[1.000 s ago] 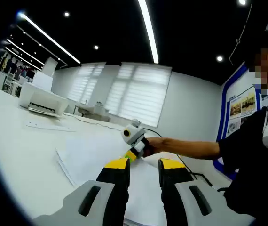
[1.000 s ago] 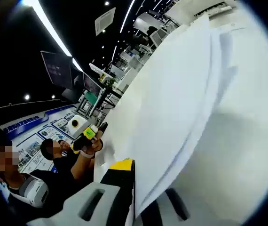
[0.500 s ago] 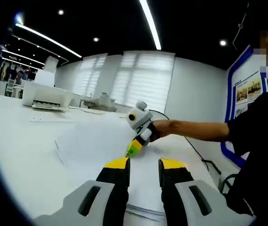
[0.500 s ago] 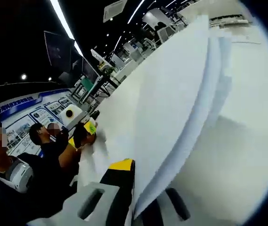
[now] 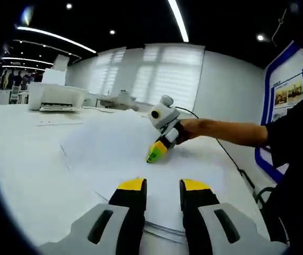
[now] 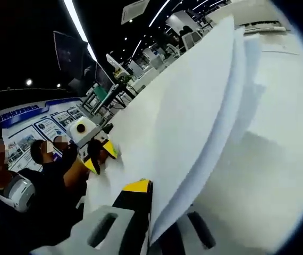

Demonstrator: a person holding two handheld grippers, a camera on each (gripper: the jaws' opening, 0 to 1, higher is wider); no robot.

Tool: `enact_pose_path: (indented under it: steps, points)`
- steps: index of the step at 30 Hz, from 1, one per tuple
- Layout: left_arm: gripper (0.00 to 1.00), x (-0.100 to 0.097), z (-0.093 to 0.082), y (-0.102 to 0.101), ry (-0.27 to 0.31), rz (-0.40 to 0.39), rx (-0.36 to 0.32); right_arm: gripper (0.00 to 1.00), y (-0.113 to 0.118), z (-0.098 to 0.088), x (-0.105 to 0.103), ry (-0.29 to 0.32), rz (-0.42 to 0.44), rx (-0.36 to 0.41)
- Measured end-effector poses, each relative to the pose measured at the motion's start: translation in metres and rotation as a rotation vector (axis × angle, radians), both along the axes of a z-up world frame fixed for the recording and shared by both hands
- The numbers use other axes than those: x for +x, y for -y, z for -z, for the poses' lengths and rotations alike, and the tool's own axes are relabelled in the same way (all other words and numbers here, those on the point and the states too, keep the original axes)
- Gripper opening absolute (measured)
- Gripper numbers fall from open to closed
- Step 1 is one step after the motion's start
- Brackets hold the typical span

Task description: Organize the stack of printing papers by aligning and flattening the scattered papers on the table

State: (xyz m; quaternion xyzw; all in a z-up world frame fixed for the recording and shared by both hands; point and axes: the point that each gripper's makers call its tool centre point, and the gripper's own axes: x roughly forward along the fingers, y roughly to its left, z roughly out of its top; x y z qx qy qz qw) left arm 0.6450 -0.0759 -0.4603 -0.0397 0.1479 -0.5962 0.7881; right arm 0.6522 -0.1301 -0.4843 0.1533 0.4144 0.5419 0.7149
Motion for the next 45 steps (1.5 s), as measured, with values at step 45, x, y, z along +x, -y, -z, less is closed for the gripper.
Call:
enact_pose_path:
  steps: [45]
  points:
    - [0.07,0.015,0.020,-0.005,0.073,-0.055,0.117,0.25,0.110,-0.029,0.016,0.435,0.267,-0.111]
